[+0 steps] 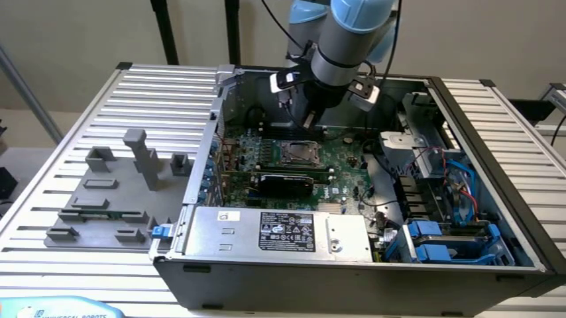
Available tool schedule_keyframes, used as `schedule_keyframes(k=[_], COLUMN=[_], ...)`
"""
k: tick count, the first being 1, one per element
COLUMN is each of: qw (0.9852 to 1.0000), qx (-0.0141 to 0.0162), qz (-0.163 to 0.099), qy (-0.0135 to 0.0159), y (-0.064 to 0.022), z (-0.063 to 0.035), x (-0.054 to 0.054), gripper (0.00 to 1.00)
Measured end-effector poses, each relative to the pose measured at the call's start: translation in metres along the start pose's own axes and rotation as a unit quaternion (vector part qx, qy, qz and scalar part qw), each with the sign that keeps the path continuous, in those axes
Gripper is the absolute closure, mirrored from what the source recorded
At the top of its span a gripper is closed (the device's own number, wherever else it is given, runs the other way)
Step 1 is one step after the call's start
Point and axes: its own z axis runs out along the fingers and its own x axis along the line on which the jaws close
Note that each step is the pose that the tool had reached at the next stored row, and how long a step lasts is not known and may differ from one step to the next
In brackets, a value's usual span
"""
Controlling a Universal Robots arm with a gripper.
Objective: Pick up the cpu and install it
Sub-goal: 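Install the second cpu locking lever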
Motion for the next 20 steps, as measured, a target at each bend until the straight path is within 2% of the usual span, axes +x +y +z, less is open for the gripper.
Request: schedule_keyframes(k=[5, 12, 20], qw=[1.0, 1.0, 1.0], qx=[0.0002, 0.0002, 0.0002], qz=[0.0, 0.0, 0.0], qy=[0.0004, 0.0004, 0.0003], y=[-0.0039, -0.0126, -0.0095], z=[-0.0112, -0.0178, -0.0321], x=[-0.004, -0.022, -0.046], gripper=[0.89, 0.89, 0.89])
